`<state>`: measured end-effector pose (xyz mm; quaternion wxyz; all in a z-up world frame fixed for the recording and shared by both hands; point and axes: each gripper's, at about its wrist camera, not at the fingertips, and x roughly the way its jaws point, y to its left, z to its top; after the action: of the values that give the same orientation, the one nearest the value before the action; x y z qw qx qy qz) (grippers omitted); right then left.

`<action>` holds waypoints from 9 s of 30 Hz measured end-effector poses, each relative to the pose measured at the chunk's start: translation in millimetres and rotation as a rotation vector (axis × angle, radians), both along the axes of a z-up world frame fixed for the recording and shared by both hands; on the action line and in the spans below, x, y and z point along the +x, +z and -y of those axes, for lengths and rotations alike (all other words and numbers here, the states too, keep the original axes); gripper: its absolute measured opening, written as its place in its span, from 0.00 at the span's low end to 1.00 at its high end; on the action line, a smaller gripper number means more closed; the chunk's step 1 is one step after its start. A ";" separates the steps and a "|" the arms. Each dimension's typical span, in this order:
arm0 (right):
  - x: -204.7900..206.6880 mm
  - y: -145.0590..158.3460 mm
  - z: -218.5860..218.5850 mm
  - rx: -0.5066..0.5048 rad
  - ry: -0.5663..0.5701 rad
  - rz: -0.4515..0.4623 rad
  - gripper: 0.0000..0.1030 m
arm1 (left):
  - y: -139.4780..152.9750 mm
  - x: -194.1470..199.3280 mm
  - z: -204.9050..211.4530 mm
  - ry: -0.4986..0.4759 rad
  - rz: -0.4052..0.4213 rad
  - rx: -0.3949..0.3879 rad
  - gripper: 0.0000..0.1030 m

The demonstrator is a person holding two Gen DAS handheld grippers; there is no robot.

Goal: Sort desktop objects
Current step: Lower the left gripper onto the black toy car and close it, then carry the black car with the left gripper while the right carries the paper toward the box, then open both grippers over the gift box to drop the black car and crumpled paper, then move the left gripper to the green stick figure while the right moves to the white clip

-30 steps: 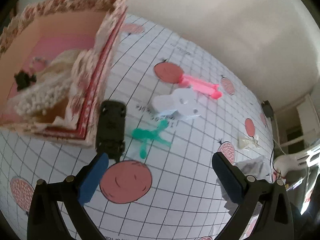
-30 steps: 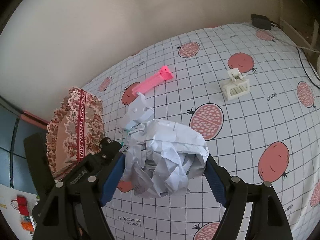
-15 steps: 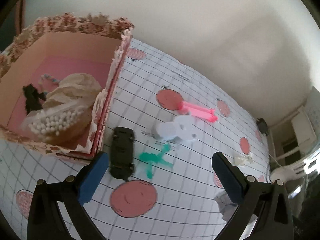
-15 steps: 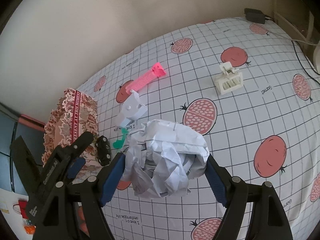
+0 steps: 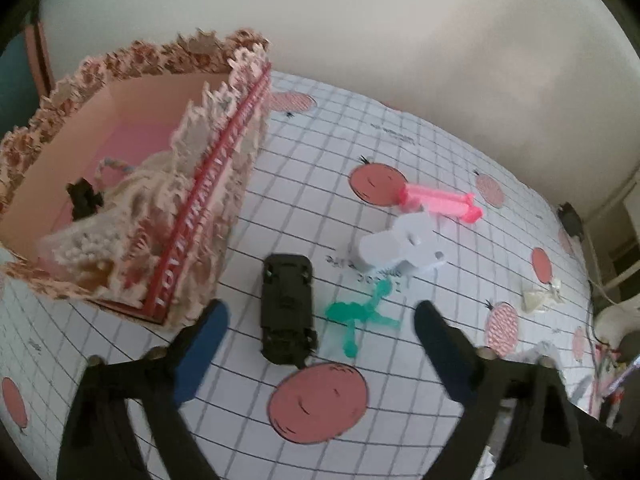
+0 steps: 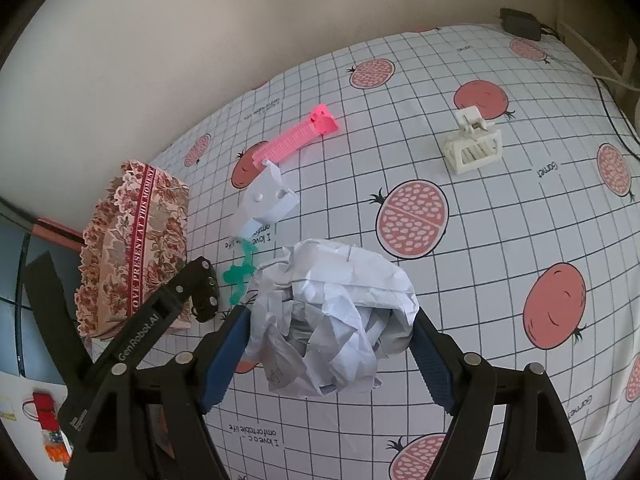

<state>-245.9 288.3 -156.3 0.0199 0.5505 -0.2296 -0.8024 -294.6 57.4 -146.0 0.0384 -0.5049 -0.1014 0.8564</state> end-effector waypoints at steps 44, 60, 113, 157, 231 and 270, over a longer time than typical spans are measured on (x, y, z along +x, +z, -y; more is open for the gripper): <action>-0.1 1.0 9.0 -0.019 -0.019 -0.028 0.79 | -29.1 -7.4 13.7 0.009 0.110 0.038 0.35; 20.7 66.1 10.3 -0.059 -0.086 -0.413 0.79 | 38.5 8.2 21.7 -0.050 -0.125 0.160 0.35; -11.5 62.3 211.0 -0.088 0.209 -0.515 0.79 | 70.2 54.9 225.3 0.342 -0.314 0.356 0.35; -28.2 45.3 242.8 -0.028 0.230 -0.474 0.85 | 61.0 52.1 244.7 0.399 -0.300 0.369 0.41; -18.4 87.7 14.8 0.196 -0.096 -0.401 1.00 | 90.8 21.2 66.6 0.187 -0.270 0.131 1.00; -37.8 -28.4 -87.6 0.284 -0.218 -0.146 1.00 | -39.7 -34.7 -47.7 -0.036 0.014 -0.048 1.00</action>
<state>-283.7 375.9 -184.7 -0.1283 0.4598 -0.1701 -0.8621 -329.3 105.1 -185.7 0.0412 -0.5133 -0.0721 0.8542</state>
